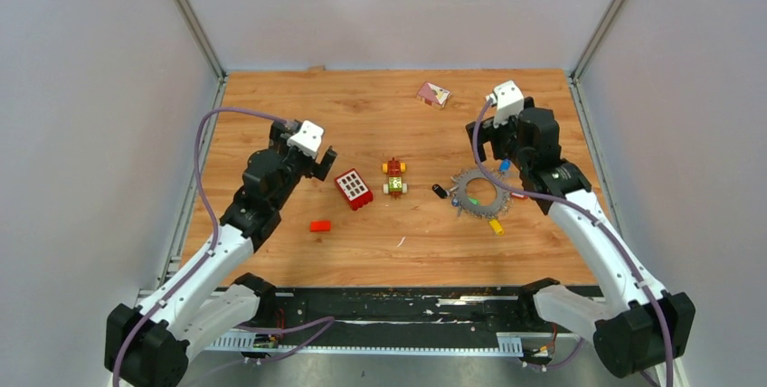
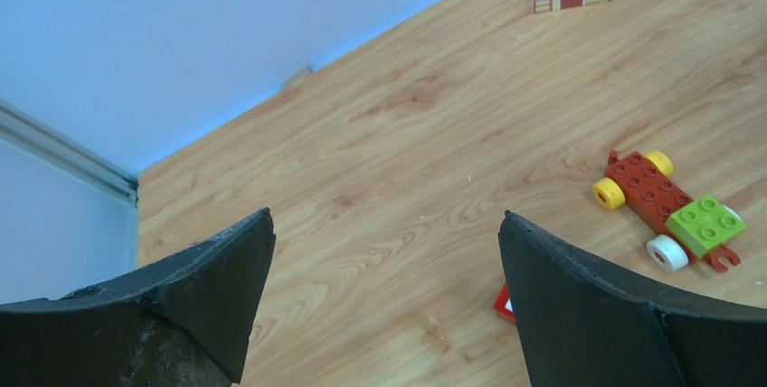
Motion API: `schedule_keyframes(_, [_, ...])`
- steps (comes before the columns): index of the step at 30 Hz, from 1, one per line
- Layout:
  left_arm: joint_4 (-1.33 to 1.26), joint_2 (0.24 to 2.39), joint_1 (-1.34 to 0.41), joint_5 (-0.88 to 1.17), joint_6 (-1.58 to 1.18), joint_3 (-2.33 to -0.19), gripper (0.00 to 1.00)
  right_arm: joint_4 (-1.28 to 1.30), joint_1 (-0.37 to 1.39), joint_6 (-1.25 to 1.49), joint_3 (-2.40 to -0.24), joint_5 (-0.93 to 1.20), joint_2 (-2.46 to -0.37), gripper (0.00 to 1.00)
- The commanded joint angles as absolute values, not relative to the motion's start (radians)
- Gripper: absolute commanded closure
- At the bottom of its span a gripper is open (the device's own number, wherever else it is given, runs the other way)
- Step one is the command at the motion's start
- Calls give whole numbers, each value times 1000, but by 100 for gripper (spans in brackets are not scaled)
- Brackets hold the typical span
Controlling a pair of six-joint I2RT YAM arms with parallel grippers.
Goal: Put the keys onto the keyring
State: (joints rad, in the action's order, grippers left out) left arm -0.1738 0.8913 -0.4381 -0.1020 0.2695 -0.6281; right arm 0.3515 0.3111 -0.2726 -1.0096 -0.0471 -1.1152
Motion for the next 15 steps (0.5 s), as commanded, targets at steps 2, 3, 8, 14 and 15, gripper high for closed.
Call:
schedule_keyframes(2, [-255, 848, -433, -69, 243, -608, 0, 223, 309, -206, -914, -17, -966, 0])
schedule_keyframes(3, [-255, 844, -433, -68, 241, -605, 0, 205, 308, -208, -897, -20, -946, 0])
schedule_keyframes(8, [-253, 836, -433, -58, 237, -593, 0, 169, 308, -214, -866, -16, -906, 0])
schedule_keyframes(14, [-247, 837, -433, -54, 235, -588, 0, 167, 309, -219, -862, -19, -915, 0])
schedule_keyframes(15, [-247, 839, -433, -53, 234, -588, 0, 167, 310, -221, -862, -19, -915, 0])
